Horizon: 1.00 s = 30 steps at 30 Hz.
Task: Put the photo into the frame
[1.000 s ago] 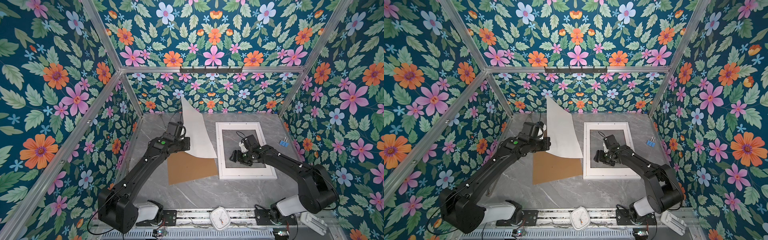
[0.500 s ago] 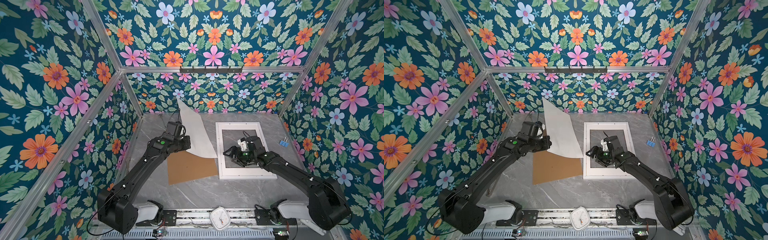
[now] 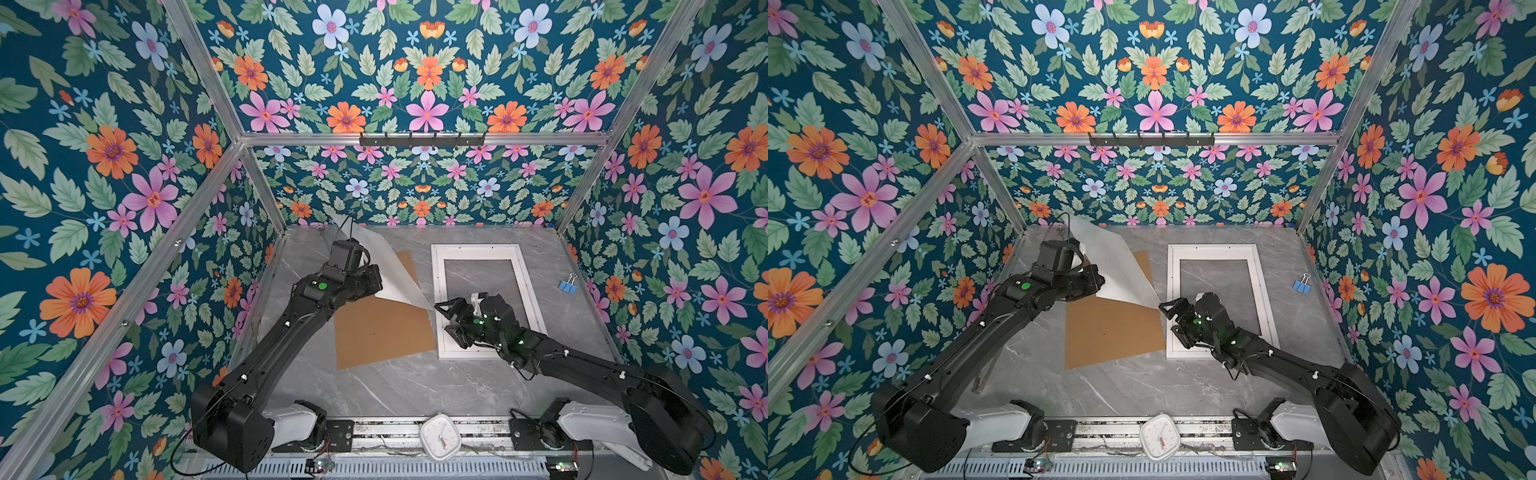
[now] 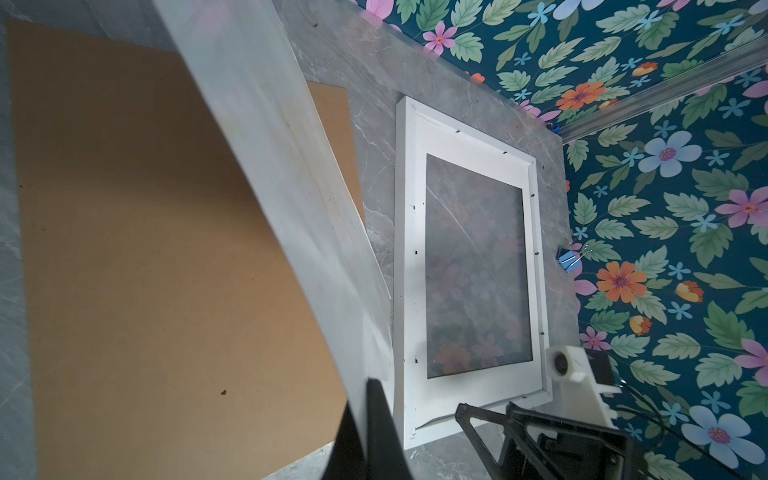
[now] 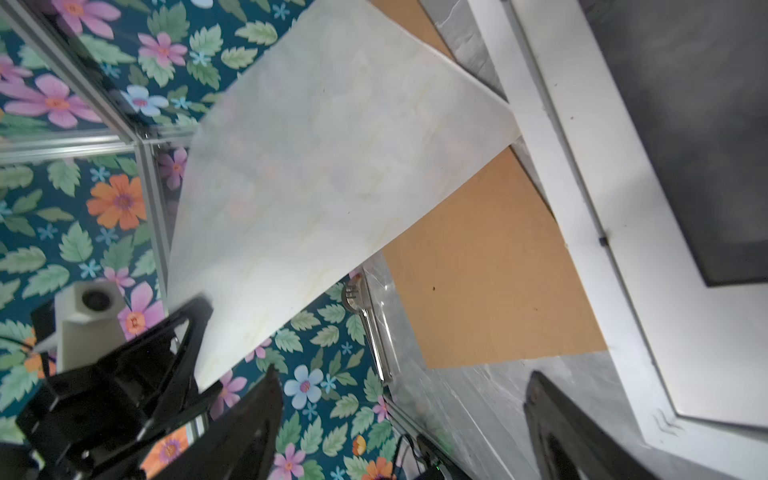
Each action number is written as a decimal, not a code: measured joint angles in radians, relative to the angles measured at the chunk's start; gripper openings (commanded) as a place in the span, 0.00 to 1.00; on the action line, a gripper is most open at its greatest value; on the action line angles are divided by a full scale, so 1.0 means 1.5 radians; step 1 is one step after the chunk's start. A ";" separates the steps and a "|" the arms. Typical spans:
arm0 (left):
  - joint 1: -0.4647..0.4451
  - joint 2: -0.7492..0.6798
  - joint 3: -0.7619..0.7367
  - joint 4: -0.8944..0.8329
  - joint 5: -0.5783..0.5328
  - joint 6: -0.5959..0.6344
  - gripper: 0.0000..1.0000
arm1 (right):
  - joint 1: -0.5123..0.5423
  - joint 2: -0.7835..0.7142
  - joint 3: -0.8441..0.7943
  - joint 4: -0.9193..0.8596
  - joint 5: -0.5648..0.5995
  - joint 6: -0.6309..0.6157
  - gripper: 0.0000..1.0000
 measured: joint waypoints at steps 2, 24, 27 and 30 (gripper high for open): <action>0.000 -0.003 -0.001 0.001 0.001 -0.008 0.00 | 0.005 0.028 0.003 0.039 0.013 0.029 0.90; 0.001 -0.034 -0.034 0.004 0.003 -0.030 0.00 | 0.083 0.434 0.093 0.496 0.067 0.245 0.77; 0.001 -0.039 -0.035 0.004 0.003 -0.030 0.00 | 0.084 0.452 0.103 0.508 0.076 0.248 0.67; 0.001 -0.046 -0.035 0.001 0.003 -0.030 0.00 | 0.084 0.475 0.111 0.521 0.084 0.252 0.63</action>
